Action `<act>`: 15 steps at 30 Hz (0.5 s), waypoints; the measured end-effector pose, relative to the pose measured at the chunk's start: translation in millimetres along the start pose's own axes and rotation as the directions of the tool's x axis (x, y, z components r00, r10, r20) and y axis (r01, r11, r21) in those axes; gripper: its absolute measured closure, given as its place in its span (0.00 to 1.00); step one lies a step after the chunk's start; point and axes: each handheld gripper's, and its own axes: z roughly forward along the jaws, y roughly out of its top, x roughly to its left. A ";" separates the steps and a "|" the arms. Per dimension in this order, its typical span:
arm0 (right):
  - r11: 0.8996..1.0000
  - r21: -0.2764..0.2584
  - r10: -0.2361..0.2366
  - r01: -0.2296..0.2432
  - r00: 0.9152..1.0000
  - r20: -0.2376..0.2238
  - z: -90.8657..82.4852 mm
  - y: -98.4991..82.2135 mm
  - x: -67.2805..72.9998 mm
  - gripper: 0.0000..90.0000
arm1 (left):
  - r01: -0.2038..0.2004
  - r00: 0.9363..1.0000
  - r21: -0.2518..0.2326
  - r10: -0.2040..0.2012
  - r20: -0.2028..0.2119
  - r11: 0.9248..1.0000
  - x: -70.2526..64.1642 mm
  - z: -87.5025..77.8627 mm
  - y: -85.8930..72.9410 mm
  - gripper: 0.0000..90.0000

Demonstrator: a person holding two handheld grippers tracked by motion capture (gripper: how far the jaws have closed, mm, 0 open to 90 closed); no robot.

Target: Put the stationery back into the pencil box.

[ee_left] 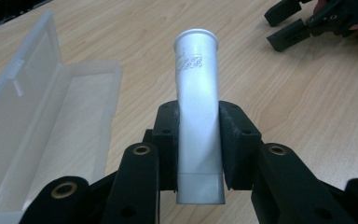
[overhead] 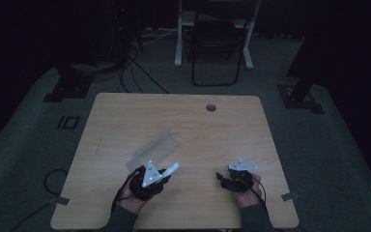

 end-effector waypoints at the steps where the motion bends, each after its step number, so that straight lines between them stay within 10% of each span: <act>1: 1.000 0.000 0.000 0.000 1.000 0.000 0.0 0.0 0.1 0.44 | -0.001 1.000 -0.001 0.001 -0.002 1.000 0.3 0.0 0.4 0.78; 15: 1.000 0.000 -0.001 0.001 1.000 -0.001 0.1 0.1 0.0 0.44 | -0.009 1.000 -0.015 0.008 -0.005 1.000 0.9 3.4 6.7 0.78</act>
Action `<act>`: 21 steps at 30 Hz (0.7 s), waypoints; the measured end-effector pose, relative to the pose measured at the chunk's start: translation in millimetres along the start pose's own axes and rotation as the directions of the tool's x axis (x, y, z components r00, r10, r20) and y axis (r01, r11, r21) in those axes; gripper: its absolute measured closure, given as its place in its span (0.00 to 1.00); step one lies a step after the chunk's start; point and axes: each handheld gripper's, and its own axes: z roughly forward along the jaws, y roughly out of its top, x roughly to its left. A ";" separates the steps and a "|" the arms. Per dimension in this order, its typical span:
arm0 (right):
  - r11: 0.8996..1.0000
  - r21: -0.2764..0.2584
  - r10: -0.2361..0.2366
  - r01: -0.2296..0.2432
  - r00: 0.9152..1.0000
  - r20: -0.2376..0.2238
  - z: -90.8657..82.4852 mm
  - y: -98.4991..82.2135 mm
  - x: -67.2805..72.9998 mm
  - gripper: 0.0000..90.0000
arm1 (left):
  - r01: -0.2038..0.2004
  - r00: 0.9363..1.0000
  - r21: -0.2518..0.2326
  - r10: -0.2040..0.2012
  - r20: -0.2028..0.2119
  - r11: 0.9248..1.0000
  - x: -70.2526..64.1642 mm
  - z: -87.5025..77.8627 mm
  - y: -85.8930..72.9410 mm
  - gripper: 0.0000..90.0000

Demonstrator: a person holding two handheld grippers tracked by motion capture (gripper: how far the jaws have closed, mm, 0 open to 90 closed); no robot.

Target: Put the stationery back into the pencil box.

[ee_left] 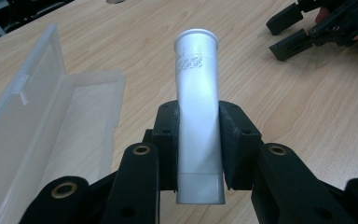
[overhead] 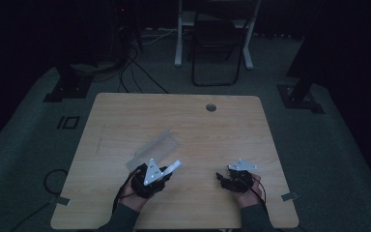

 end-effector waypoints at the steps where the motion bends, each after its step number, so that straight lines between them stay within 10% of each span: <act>1: 1.000 0.000 0.000 0.000 1.000 0.000 0.0 0.0 0.0 0.44 | 0.003 1.000 -0.005 -0.003 0.000 1.000 -0.3 0.5 0.5 0.78; 21: 1.000 -0.001 -0.002 0.002 1.000 -0.002 0.3 0.2 0.1 0.44 | 0.002 1.000 -0.028 -0.002 -0.006 1.000 3.5 3.1 10.0 0.78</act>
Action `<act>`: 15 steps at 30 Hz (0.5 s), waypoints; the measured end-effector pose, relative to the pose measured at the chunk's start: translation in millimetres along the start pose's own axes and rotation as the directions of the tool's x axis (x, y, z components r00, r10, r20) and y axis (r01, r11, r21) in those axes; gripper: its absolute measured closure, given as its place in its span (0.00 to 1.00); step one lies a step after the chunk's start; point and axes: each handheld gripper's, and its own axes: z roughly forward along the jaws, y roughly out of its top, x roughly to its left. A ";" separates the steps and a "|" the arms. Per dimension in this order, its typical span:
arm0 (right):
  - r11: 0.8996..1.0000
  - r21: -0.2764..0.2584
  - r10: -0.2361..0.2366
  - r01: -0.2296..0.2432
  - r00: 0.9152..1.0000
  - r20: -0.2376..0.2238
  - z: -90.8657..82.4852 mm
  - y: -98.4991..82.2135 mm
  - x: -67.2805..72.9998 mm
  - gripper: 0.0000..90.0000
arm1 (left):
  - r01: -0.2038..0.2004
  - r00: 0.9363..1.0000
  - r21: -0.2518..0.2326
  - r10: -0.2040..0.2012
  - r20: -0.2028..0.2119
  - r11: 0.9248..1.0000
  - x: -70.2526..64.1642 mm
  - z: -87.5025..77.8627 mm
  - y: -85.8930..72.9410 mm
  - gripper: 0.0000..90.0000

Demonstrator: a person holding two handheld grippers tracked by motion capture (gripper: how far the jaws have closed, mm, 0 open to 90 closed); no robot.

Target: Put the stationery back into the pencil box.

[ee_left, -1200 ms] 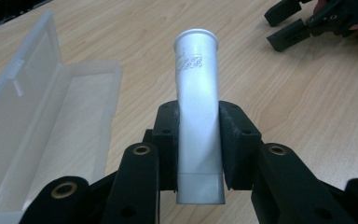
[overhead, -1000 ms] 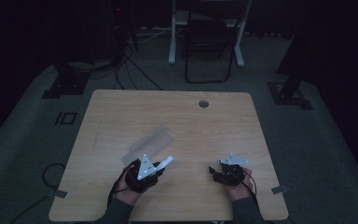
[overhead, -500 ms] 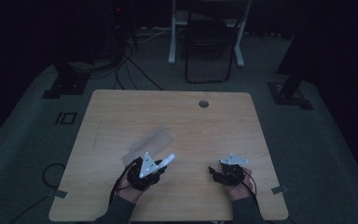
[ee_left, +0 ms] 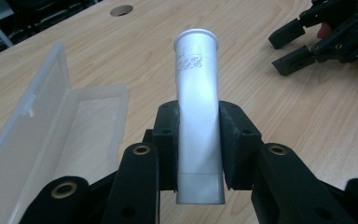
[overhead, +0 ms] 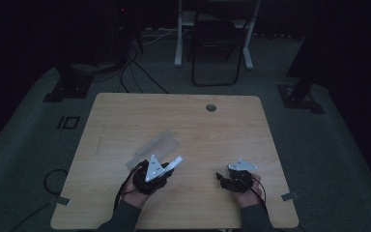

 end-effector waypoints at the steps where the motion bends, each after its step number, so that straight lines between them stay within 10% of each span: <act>1: 1.000 0.000 -0.001 0.001 1.000 0.000 0.0 0.0 -0.1 0.44 | -0.002 1.000 0.000 0.002 0.000 1.000 0.2 0.2 0.5 0.78; 15: 1.000 0.000 -0.001 0.001 1.000 0.000 0.1 0.0 -0.1 0.44 | -0.013 1.000 -0.006 0.013 -0.005 1.000 3.9 5.7 5.9 0.78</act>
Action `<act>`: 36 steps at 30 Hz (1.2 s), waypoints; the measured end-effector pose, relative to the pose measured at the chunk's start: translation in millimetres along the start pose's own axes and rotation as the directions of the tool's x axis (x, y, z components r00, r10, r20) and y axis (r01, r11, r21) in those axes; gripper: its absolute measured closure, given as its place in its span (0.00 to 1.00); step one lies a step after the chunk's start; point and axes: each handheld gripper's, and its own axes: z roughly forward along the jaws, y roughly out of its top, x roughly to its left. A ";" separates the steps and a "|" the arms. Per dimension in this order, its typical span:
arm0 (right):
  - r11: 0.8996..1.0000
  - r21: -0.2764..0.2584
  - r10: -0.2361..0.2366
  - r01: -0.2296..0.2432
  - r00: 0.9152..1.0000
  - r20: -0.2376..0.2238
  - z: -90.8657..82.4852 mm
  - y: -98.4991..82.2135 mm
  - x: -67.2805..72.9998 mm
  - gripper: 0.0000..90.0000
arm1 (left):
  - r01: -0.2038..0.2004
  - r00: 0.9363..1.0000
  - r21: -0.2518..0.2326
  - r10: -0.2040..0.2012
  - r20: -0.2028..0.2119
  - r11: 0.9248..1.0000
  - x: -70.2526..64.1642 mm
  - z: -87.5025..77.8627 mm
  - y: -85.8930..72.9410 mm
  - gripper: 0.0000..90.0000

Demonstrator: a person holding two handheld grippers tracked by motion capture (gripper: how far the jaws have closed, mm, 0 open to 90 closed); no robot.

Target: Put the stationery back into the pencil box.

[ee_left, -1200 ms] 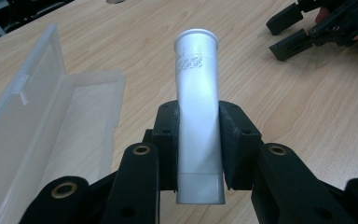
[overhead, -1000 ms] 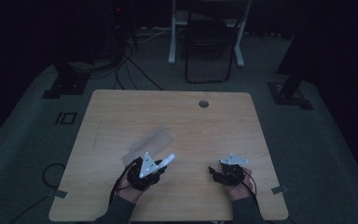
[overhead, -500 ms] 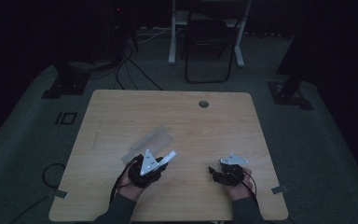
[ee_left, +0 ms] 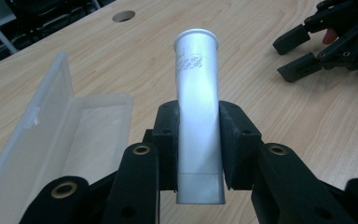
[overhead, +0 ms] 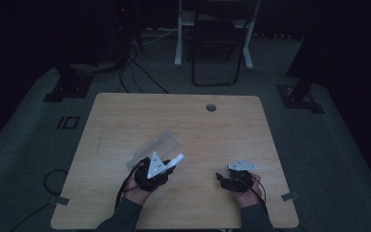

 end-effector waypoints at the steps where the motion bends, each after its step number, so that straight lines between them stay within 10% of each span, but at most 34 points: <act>1: 1.000 0.000 0.001 -0.001 1.000 0.000 0.0 0.0 0.1 0.44 | 0.001 1.000 -0.002 -0.001 0.000 1.000 0.2 0.3 0.3 0.78; 36: 1.000 0.000 -0.001 0.001 1.000 -0.002 0.1 0.1 -0.1 0.43 | 0.018 0.998 -0.004 -0.018 -0.053 1.000 16.6 11.6 -0.1 0.78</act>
